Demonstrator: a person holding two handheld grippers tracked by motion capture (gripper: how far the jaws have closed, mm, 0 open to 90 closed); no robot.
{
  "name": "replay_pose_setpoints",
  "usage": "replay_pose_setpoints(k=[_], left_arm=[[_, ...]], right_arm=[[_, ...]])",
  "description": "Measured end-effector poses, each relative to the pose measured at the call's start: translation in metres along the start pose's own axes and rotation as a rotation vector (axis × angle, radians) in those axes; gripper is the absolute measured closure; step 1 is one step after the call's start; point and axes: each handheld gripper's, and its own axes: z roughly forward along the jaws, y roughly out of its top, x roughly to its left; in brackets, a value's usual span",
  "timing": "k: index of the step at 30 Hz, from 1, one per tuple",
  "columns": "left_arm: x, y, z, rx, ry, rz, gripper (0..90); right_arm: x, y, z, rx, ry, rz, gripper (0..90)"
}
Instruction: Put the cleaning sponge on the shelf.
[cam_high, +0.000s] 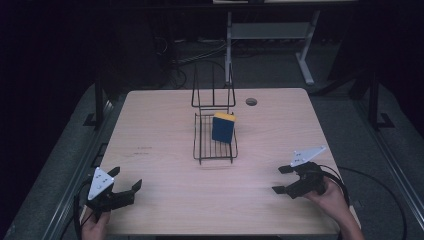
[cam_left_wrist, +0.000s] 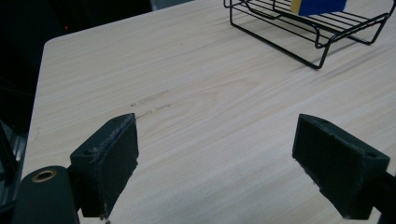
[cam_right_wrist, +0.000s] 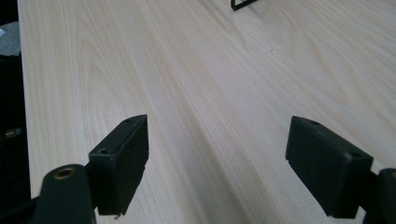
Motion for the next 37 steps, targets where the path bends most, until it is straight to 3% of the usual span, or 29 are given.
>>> replay_pose_setpoints(k=[37], left_arm=[[-0.001,0.000,0.001,-0.001,-0.001,-0.001,13.9]], right_arm=[[0.018,-0.042,-0.016,-0.054,-0.041,0.053,21.2]])
